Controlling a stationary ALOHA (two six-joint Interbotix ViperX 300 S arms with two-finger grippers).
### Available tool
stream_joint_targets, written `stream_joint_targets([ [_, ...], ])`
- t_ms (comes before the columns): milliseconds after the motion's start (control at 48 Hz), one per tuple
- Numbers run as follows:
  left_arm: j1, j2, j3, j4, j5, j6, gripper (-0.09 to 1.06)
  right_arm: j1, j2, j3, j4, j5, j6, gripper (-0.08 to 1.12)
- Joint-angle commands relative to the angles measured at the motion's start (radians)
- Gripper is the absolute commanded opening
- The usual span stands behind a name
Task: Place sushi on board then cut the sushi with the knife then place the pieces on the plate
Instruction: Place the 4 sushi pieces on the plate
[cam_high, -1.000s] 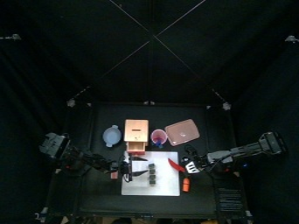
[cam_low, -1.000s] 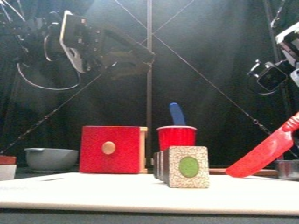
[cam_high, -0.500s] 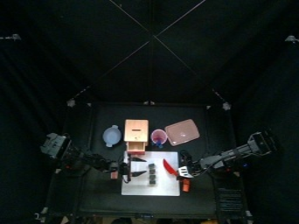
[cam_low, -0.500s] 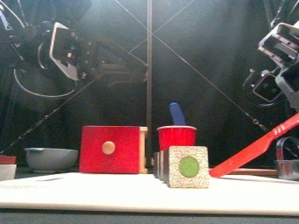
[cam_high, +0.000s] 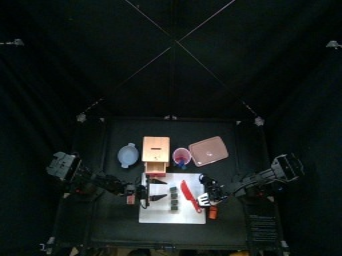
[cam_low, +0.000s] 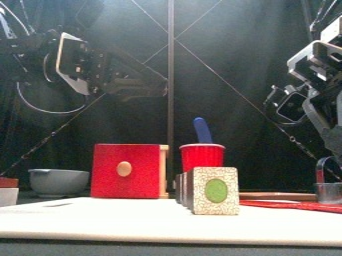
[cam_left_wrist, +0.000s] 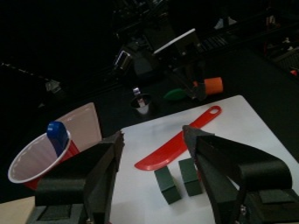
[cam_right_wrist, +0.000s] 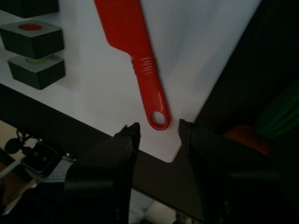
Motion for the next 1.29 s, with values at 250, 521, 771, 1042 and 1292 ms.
stream_joint_targets([
  [250, 0.026, -0.026, -0.011, -0.021, -0.029, -0.002, 0.91, -0.083, -0.021, -0.121, -0.706, -0.011, -0.032, 0.78],
  [521, 0.032, -0.061, 0.028, -0.135, -0.029, -0.008, 0.9, -0.124, -0.031, -0.178, -0.604, 0.04, -0.483, 0.78],
  [771, 0.044, -0.089, 0.043, -0.187, -0.029, -0.003, 0.9, -0.23, 0.011, -0.299, -0.192, 0.17, -1.131, 0.78],
  [1042, 0.066, -0.11, 0.064, -0.196, -0.031, -0.002, 0.9, -0.302, 0.166, -0.367, 0.006, 0.063, -1.443, 0.78],
  [1292, 0.077, -0.147, 0.103, -0.204, -0.031, -0.006, 0.9, -0.299, 0.285, -0.44, -0.003, 0.064, -1.477, 0.78],
])
